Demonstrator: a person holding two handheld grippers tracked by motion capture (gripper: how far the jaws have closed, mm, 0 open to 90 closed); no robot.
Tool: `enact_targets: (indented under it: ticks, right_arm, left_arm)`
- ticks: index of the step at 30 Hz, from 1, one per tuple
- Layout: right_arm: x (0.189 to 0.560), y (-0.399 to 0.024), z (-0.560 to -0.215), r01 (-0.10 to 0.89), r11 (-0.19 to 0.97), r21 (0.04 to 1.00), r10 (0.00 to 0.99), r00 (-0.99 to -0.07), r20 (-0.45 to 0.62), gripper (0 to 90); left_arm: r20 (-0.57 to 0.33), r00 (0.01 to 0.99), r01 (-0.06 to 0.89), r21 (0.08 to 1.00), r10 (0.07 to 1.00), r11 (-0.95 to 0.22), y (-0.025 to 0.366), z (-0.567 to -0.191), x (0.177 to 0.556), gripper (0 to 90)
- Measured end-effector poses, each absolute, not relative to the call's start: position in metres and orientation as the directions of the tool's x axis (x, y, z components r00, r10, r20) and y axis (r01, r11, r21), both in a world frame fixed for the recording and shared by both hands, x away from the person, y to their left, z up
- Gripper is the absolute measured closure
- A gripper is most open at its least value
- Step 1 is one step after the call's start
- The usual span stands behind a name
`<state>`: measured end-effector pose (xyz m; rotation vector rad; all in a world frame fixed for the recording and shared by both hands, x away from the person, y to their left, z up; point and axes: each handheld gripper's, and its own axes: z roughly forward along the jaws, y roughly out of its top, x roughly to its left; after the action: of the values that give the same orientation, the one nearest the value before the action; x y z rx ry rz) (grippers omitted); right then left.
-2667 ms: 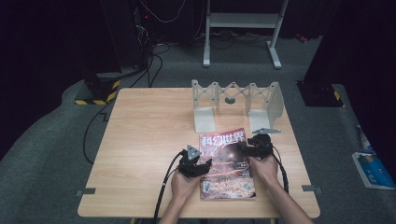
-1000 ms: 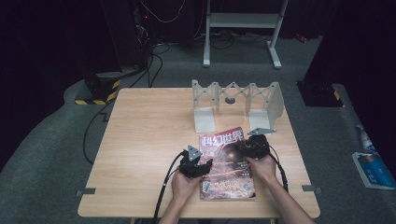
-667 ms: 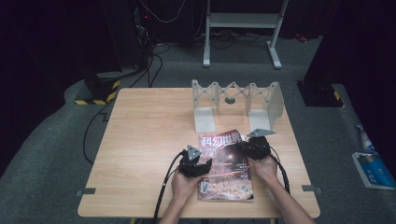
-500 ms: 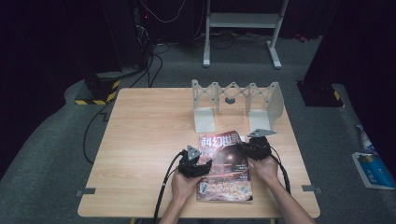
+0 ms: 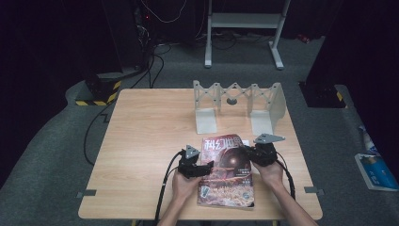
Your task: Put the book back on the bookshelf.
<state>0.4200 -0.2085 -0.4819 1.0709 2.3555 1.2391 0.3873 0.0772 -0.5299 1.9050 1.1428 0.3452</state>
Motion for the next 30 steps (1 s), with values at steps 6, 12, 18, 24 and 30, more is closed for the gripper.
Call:
enact_targets:
  ticks: [6,12,18,24,30]
  right_arm:
    - [0.416,-0.21,-0.475,0.465,0.345,0.816,0.701,-0.705,0.105,84.8]
    - [0.415,-0.21,-0.472,0.449,0.343,0.825,0.69,-0.717,0.103,84.9]
    - [0.413,-0.209,-0.468,0.439,0.332,0.835,0.679,-0.726,0.112,85.0]
    - [0.412,-0.209,-0.462,0.424,0.324,0.846,0.663,-0.739,0.117,85.1]
    - [0.407,-0.21,-0.459,0.403,0.328,0.855,0.646,-0.756,0.108,85.1]
  left_arm:
    - [-0.199,0.564,0.61,0.754,0.801,-0.242,0.075,-0.525,0.404,20.1]
    - [-0.229,0.566,0.603,0.77,0.792,-0.209,0.081,-0.528,0.411,19.3]
    - [-0.227,0.578,0.589,0.781,0.784,-0.208,0.08,-0.53,0.412,15.7]
    - [-0.235,0.609,0.594,0.768,0.758,-0.239,0.073,-0.527,0.417,14.9]
    - [-0.239,0.608,0.585,0.78,0.757,-0.224,0.071,-0.53,0.419,14.9]
